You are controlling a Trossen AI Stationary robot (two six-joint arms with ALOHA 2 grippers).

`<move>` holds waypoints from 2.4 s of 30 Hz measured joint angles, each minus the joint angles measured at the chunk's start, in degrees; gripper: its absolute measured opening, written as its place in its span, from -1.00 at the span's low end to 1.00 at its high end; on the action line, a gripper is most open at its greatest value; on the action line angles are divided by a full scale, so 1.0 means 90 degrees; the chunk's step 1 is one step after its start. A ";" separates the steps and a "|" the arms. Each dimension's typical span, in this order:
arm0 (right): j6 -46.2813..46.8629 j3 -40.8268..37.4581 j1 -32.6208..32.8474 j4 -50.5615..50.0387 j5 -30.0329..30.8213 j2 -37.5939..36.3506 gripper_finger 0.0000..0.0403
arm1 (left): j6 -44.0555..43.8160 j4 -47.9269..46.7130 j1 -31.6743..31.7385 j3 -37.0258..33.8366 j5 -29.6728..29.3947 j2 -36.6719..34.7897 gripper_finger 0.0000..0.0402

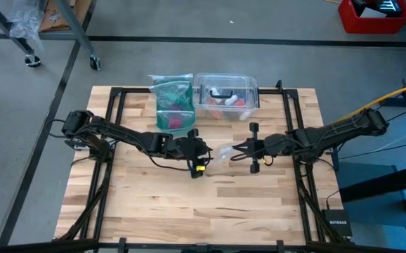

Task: Roll bandage
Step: Put the blue bandage into the transparent zip bag

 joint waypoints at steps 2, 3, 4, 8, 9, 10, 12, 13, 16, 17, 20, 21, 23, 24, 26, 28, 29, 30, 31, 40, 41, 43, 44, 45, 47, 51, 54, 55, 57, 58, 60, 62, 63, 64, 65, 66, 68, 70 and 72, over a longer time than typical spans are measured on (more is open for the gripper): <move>0.0000 0.0000 0.0000 0.0035 0.0083 0.0000 -0.98 | 0.0040 0.0104 -0.0066 0.0000 0.0000 0.0000 -0.16; 0.0000 0.0000 0.0000 0.0031 0.0136 0.0000 -0.99 | 0.0083 0.0134 -0.0102 0.0000 0.0002 -0.0002 -0.14; -0.0001 0.0000 0.0000 0.0029 0.0200 0.0000 -0.99 | 0.0147 0.0185 -0.0141 0.0000 0.0002 -0.0002 -0.12; 0.0000 0.0000 0.0000 0.0031 0.0295 0.0000 -0.99 | 0.0173 0.0205 -0.0304 0.0000 0.0002 -0.0002 -0.09; 0.0000 0.0000 0.0000 0.0031 0.0314 0.0002 -0.99 | 0.0168 0.0199 -0.0345 0.0000 0.0002 -0.0002 -0.09; 0.0000 0.0000 0.0000 0.0031 0.0319 0.0002 -0.99 | 0.0167 0.0199 -0.0381 0.0000 0.0002 -0.0002 -0.09; 0.0000 0.0000 0.0000 0.0031 0.0318 0.0002 -0.99 | 0.0216 0.0201 -0.0424 0.0000 0.0003 -0.0002 -0.09; 0.0000 0.0000 0.0000 0.0029 0.0317 0.0002 -0.99 | 0.0293 0.0199 -0.0429 0.0000 0.0005 -0.0002 -0.09; -0.0011 0.0000 0.0000 0.0031 0.0260 0.0002 -0.99 | 0.0415 0.0194 -0.0420 0.0000 0.0003 -0.0002 -0.09; -0.0022 0.0000 0.0000 0.0027 0.0237 0.0002 -0.99 | 0.0497 0.0193 -0.0400 0.0000 -0.0010 -0.0002 -0.09; -0.0023 0.0000 0.0000 0.0029 0.0069 0.0002 -0.99 | 0.0547 0.0193 -0.0351 0.0000 -0.0090 -0.0002 -0.09; -0.0025 0.0000 0.0000 0.0026 0.0032 0.0002 -0.99 | 0.0547 0.0193 -0.0329 0.0000 -0.0117 -0.0002 -0.09; -0.0027 0.0000 0.0000 0.0026 -0.0019 0.0002 -0.99 | 0.0537 0.0193 -0.0286 0.0000 -0.0143 -0.0002 -0.09; -0.0027 0.0000 0.0000 0.0029 -0.0019 0.0002 -0.99 | 0.0530 0.0193 -0.0271 0.0000 -0.0150 -0.0002 -0.09; -0.0027 0.0000 0.0000 0.0026 -0.0021 0.0002 -0.99 | 0.0515 0.0193 -0.0228 0.0000 -0.0161 -0.0004 -0.09; -0.0027 0.0000 0.0000 0.0028 -0.0021 0.0002 -0.99 | 0.0515 0.0193 -0.0189 0.0000 -0.0170 -0.0004 -0.09; -0.0027 0.0000 0.0000 0.0026 -0.0021 0.0002 -0.99 | 0.0513 0.0193 -0.0178 0.0000 -0.0172 -0.0007 -0.09; -0.0027 0.0000 0.0000 0.0028 -0.0021 0.0002 -0.99 | 0.0513 0.0193 -0.0160 0.0000 -0.0172 -0.0009 -0.09; -0.0027 0.0000 0.0000 0.0029 -0.0021 0.0002 -0.99 | 0.0513 0.0193 -0.0143 0.0000 -0.0172 -0.0009 -0.09; -0.0027 0.0000 0.0000 0.0089 -0.0271 0.0002 -1.00 | 0.0508 0.0196 -0.0138 0.0000 -0.0757 -0.0011 -0.09; -0.0030 0.0000 0.0000 0.0142 -0.0317 0.0002 -1.00 | 0.0508 0.0196 -0.0138 0.0000 -0.0855 -0.0011 -0.09; -0.0033 0.0000 0.0000 0.0264 -0.0456 0.0002 -1.00 | 0.0508 0.0196 -0.0138 0.0000 -0.0984 -0.0011 -0.09; -0.0030 0.0000 0.0000 0.0303 -0.0535 0.0002 -1.00 | 0.0508 0.0196 -0.0138 0.0000 -0.1050 -0.0011 -0.09; -0.0031 0.0000 0.0000 0.0328 -0.0577 0.0002 -1.00 | 0.0508 0.0200 -0.0138 0.0000 -0.1127 -0.0011 -0.09; -0.0030 0.0000 0.0000 0.0332 -0.0625 0.0002 -1.00 | 0.0508 0.0211 -0.0138 0.0000 -0.1252 -0.0011 -0.09; -0.0030 0.0000 0.0000 0.0330 -0.0623 0.0002 -1.00 | 0.0508 0.0213 -0.0138 0.0000 -0.1275 -0.0011 -0.09; -0.0030 0.0000 0.0000 0.0320 -0.0623 0.0002 -1.00 | 0.0508 0.0212 -0.0138 0.0000 -0.1275 -0.0011 -0.09; -0.0030 0.0000 0.0000 0.0316 -0.0623 0.0002 -1.00 | 0.0508 0.0204 -0.0144 0.0000 -0.1275 -0.0011 -0.09; -0.0030 0.0000 0.0000 0.0306 -0.0623 0.0002 -1.00 | 0.0508 0.0189 -0.0155 0.0000 -0.1275 -0.0011 -0.09; -0.0030 0.0000 0.0000 0.0292 -0.0623 0.0002 -1.00 | 0.0508 0.0189 -0.0155 0.0000 -0.1275 -0.0009 -0.09; -0.0030 0.0000 0.0000 0.0207 -0.0623 0.0002 -1.00 | 0.0508 0.0189 -0.0155 0.0000 -0.1275 -0.0011 -0.09; -0.0030 0.0000 0.0000 0.0154 -0.0623 0.0002 -1.00 | 0.0510 0.0185 -0.0155 0.0000 -0.1275 -0.0011 -0.09; -0.0030 0.0000 0.0000 0.0154 -0.0625 0.0002 -1.00 | 0.0509 0.0176 -0.0157 0.0000 -0.1275 -0.0011 -0.09; -0.0030 0.0000 0.0000 0.0157 -0.0640 0.0002 -1.00 | 0.0508 0.0165 -0.0157 0.0000 -0.1274 -0.0011 -0.09; -0.0030 0.0000 0.0000 0.0157 -0.0679 0.0002 -1.00 | 0.0510 0.0149 -0.0157 0.0000 -0.1275 -0.0011 -0.09; -0.0030 0.0000 0.0000 0.0157 -0.0690 0.0002 -1.00 | 0.0510 0.0135 -0.0157 0.0000 -0.1275 -0.0011 -0.09; -0.0027 0.0000 0.0000 0.0160 -0.0749 0.0002 -1.00 | 0.0510 0.0130 -0.0157 0.0000 -0.1275 -0.0011 -0.09; -0.0027 0.0000 0.0000 0.0160 -0.0872 0.0002 -1.00 | 0.0510 0.0130 -0.0157 0.0000 -0.1275 -0.0011 -0.09; -0.0022 0.0000 0.0000 0.0160 -0.0972 0.0002 -1.00 | 0.0510 0.0131 -0.0157 0.0000 -0.1273 -0.0011 -0.09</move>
